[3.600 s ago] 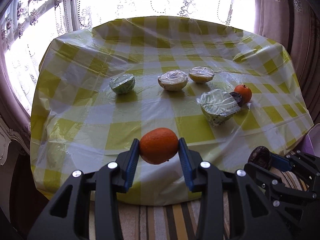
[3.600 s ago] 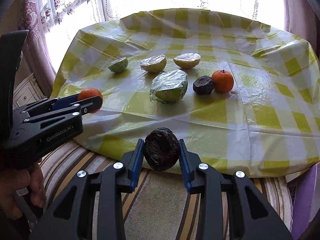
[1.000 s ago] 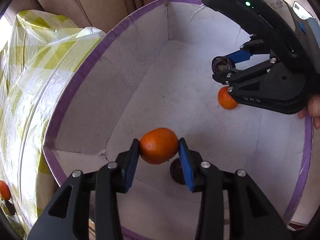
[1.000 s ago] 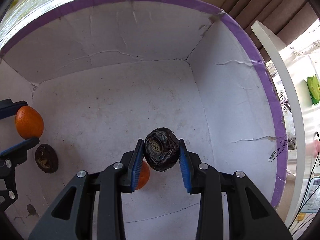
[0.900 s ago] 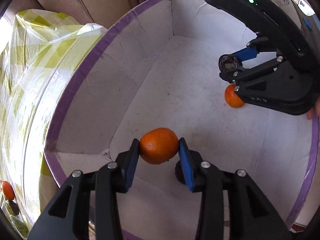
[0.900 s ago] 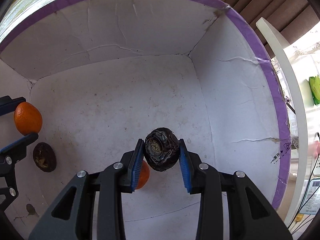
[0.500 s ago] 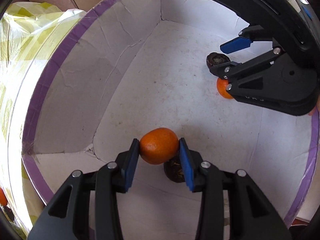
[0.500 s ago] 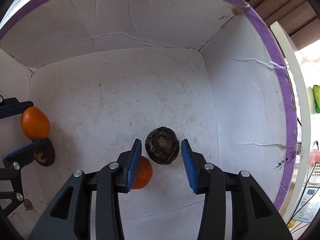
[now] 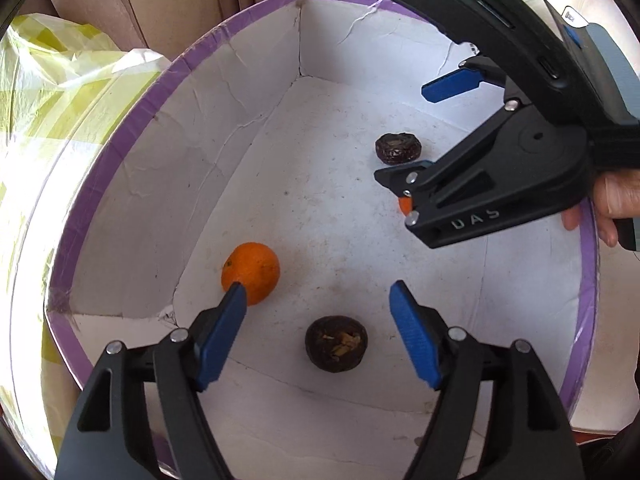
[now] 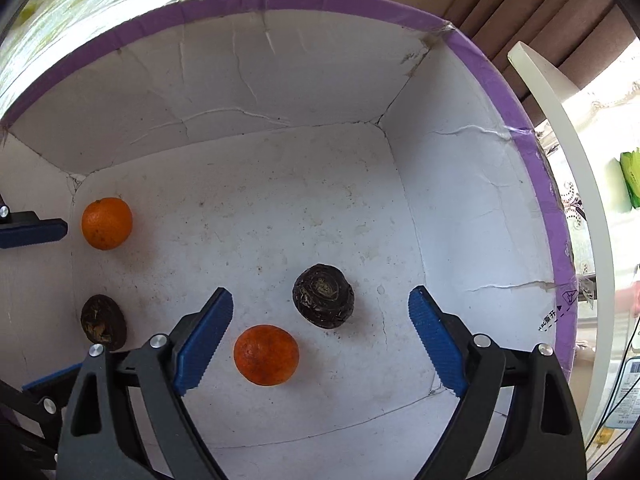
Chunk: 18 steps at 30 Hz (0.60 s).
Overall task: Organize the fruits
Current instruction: 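Open the right tool to drop the date while the left releases the tangerine into the box, then move both tools back over the tablecloth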
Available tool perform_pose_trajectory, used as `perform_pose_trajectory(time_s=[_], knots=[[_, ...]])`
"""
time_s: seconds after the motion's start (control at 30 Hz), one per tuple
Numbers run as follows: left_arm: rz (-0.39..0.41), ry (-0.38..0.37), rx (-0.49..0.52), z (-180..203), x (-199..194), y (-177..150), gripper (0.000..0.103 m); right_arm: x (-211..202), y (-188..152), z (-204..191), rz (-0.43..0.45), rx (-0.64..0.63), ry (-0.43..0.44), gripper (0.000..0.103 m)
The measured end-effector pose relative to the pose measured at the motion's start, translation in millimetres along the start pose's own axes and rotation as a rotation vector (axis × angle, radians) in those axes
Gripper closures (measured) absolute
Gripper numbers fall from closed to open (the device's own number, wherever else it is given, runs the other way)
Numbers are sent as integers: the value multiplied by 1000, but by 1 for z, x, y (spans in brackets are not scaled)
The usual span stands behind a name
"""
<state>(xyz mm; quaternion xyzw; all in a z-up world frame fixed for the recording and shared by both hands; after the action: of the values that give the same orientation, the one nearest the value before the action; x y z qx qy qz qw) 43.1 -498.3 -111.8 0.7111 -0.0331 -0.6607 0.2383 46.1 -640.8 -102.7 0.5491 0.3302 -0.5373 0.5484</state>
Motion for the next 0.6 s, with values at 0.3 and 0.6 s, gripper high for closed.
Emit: perform_pose_trajectory(time_s=[0.3, 0.6], knots=[[230, 27, -50, -1, -56, -1, 23, -35, 10, 28, 144, 174, 95, 16], [465, 244, -229, -36, -138, -19, 23, -97, 25, 45, 323, 311, 193, 16]])
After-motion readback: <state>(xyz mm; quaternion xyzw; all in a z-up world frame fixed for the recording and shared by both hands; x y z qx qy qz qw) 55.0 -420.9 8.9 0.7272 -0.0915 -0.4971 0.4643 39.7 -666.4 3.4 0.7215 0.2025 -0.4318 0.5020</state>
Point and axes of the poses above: each gripper's, at about its wrist camera, not at the fingertips, and x roughly the way its jaws point, z to its right, y to its top, the point moved 7 cm from there along x, roughly the way its jaws point, and after that the axes turned 5 degrees about x, right-handed, at the moved point
